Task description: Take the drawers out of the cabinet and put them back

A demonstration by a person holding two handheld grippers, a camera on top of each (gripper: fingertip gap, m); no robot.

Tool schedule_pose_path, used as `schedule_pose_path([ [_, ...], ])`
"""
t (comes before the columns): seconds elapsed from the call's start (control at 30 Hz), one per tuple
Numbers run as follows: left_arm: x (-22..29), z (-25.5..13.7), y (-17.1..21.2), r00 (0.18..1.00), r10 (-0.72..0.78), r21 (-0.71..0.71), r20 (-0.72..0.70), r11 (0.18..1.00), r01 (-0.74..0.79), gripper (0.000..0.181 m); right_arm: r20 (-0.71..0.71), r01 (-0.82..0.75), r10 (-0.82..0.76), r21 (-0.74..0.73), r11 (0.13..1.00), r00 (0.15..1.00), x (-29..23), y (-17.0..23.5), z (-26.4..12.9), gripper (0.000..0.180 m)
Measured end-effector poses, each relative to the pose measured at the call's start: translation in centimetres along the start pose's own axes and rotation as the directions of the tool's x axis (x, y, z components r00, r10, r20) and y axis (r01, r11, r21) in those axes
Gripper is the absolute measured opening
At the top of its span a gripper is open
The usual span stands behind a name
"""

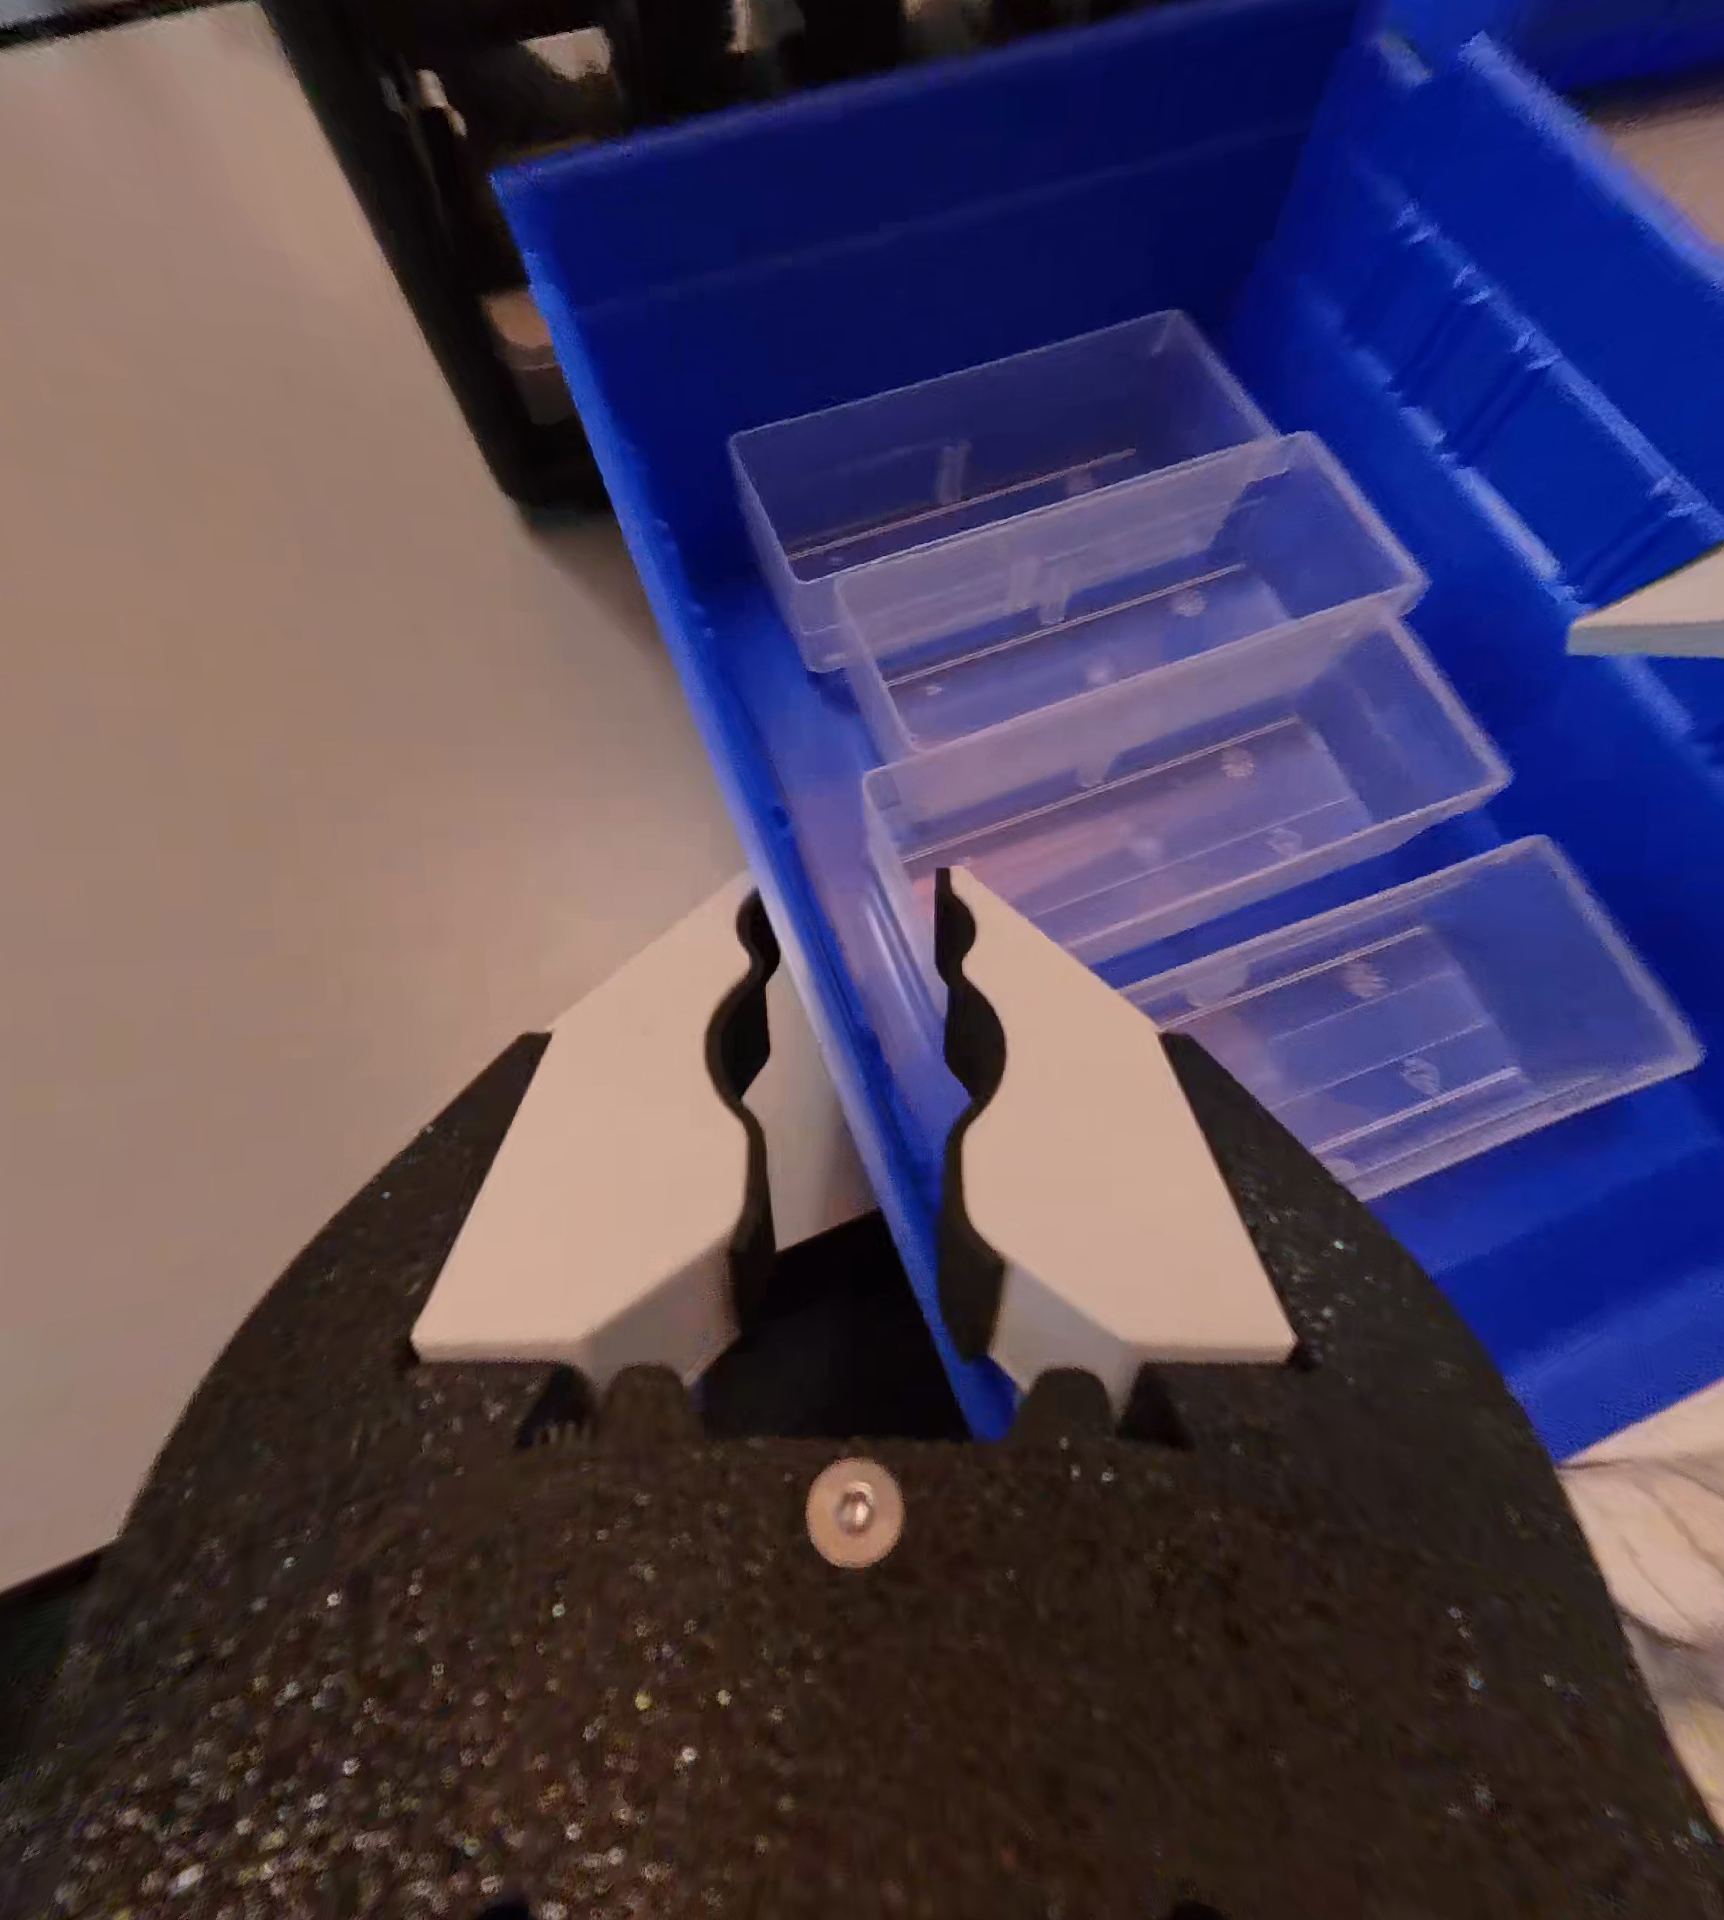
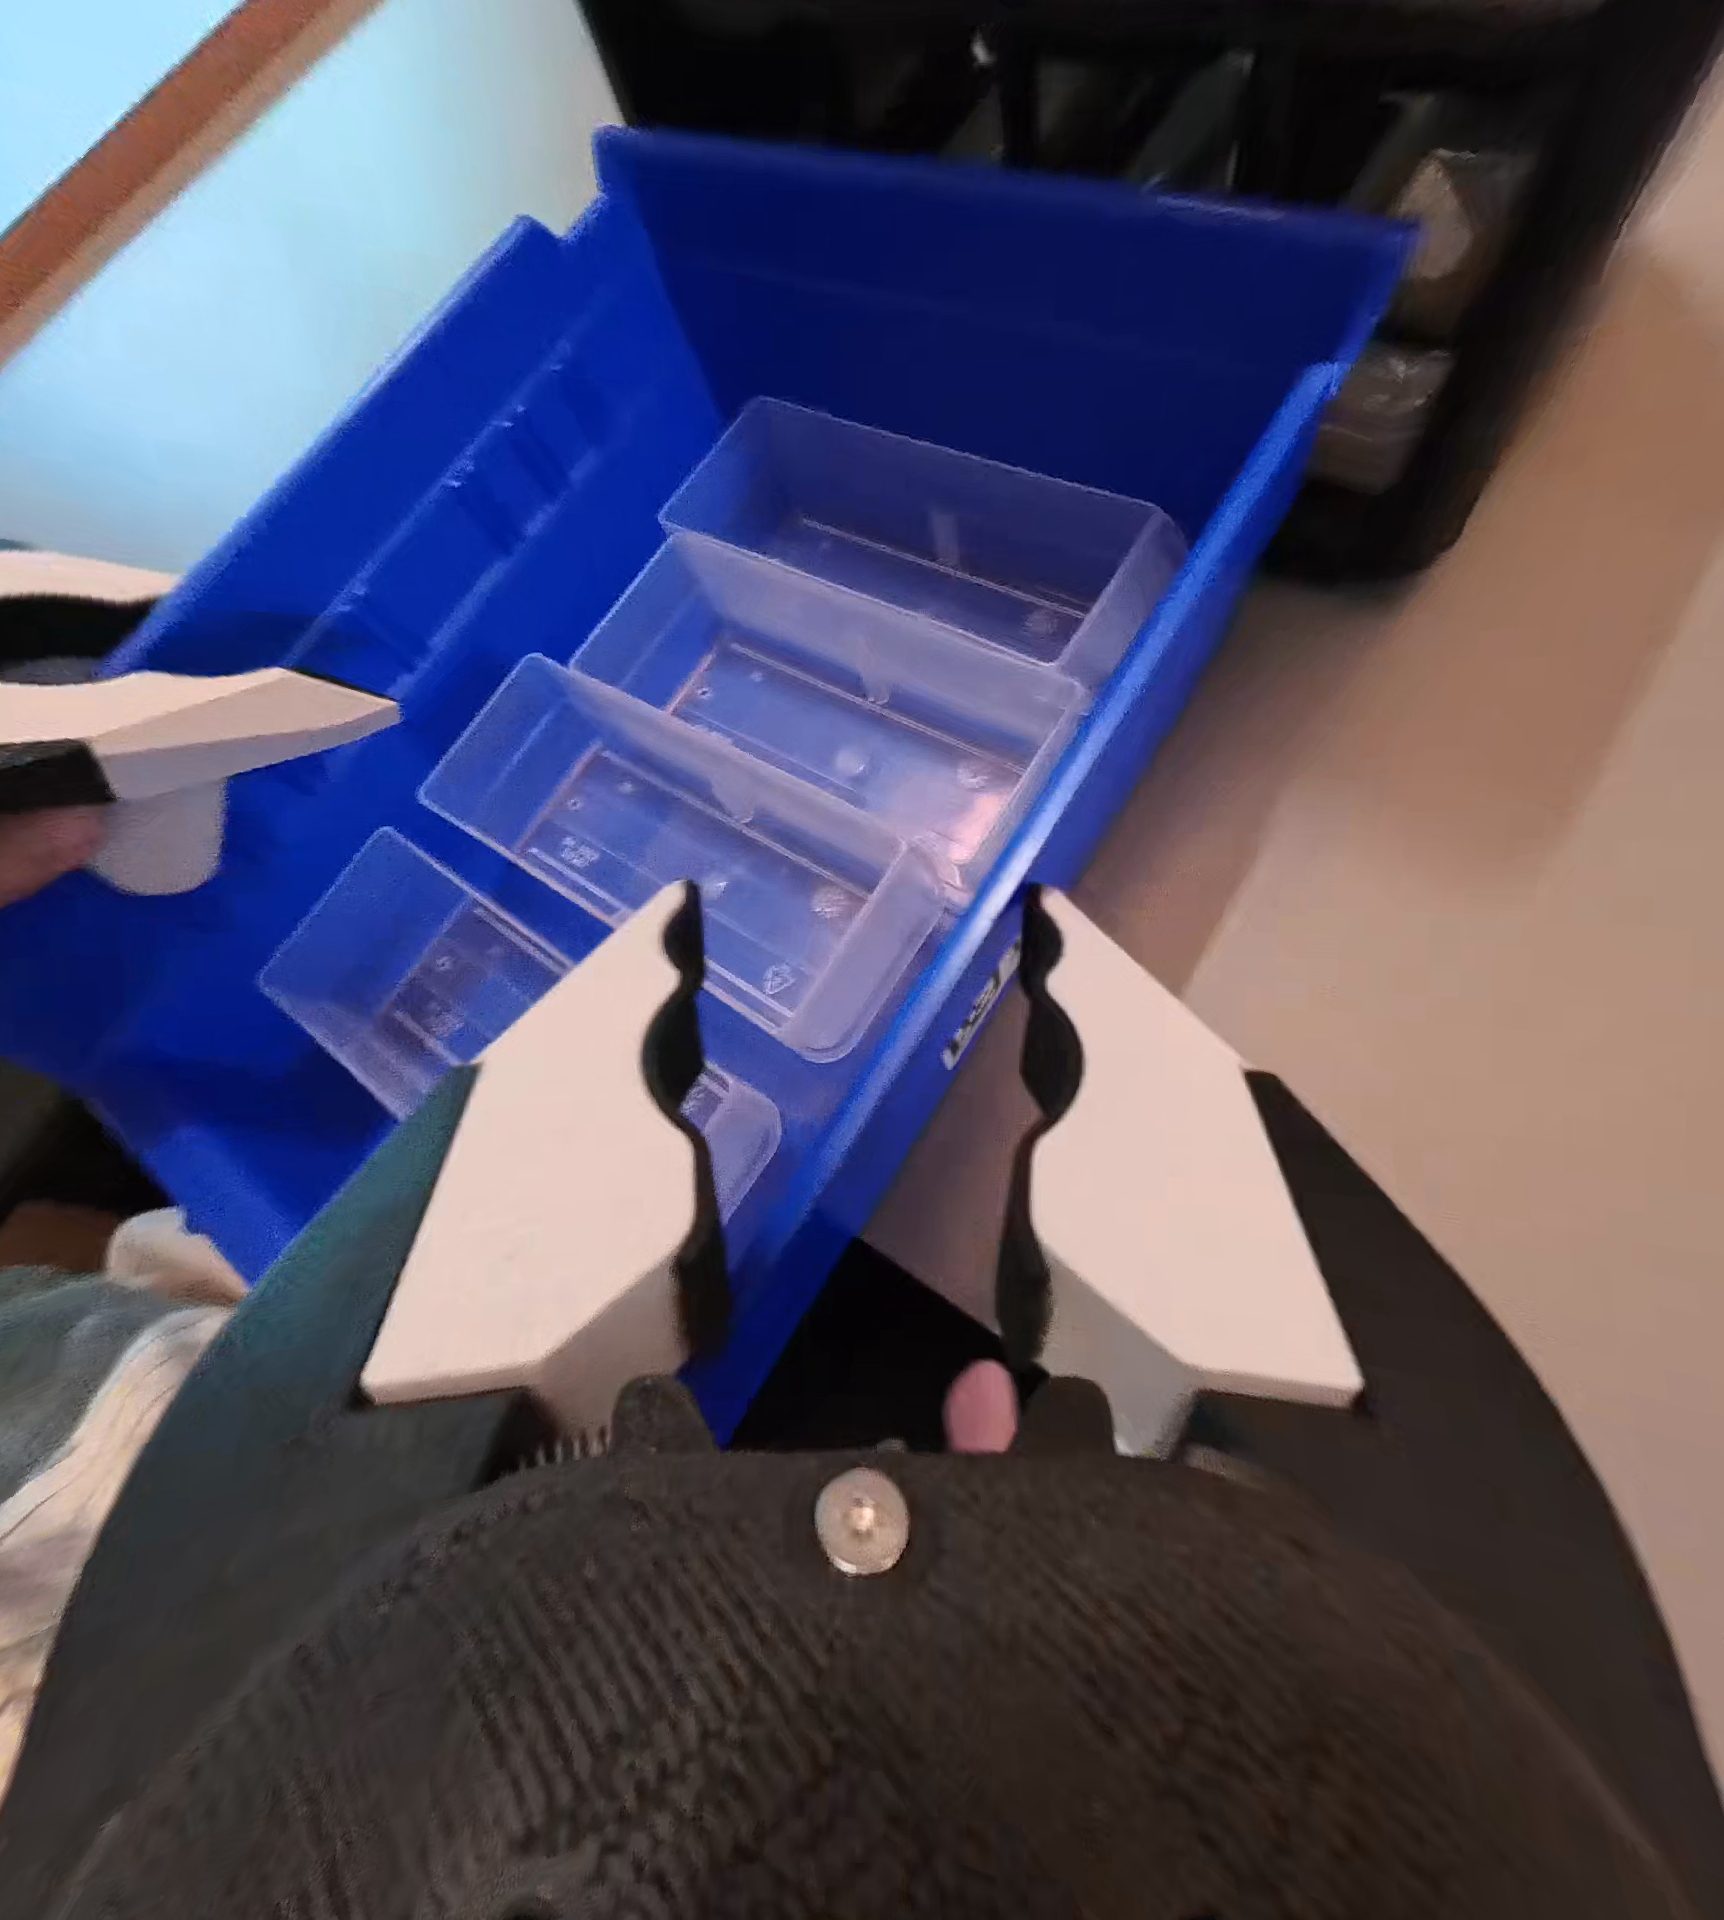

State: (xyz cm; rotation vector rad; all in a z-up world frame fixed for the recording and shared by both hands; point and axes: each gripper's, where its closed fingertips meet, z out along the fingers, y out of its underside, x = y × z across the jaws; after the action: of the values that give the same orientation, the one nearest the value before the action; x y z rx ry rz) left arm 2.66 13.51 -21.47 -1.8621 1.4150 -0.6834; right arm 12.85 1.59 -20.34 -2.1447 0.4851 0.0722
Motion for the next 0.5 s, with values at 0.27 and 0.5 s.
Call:
schedule_pose_path([
  [0.27,-6.7,-2.7,2.6,0.983,0.114,-0.153,0.146,0.984,-0.092,0.024,-0.020,0.174,-0.174,-0.006,0.985,0.985,-6.6,-0.7,4.3,0.064],
  [0.5,-16.8,-6.6,5.8,0.967,-0.056,-0.192,0.249,0.976,0.105,0.014,0.136,0.196,-0.200,0.043,0.980,0.970,-15.5,-3.5,10.8,0.074],
])
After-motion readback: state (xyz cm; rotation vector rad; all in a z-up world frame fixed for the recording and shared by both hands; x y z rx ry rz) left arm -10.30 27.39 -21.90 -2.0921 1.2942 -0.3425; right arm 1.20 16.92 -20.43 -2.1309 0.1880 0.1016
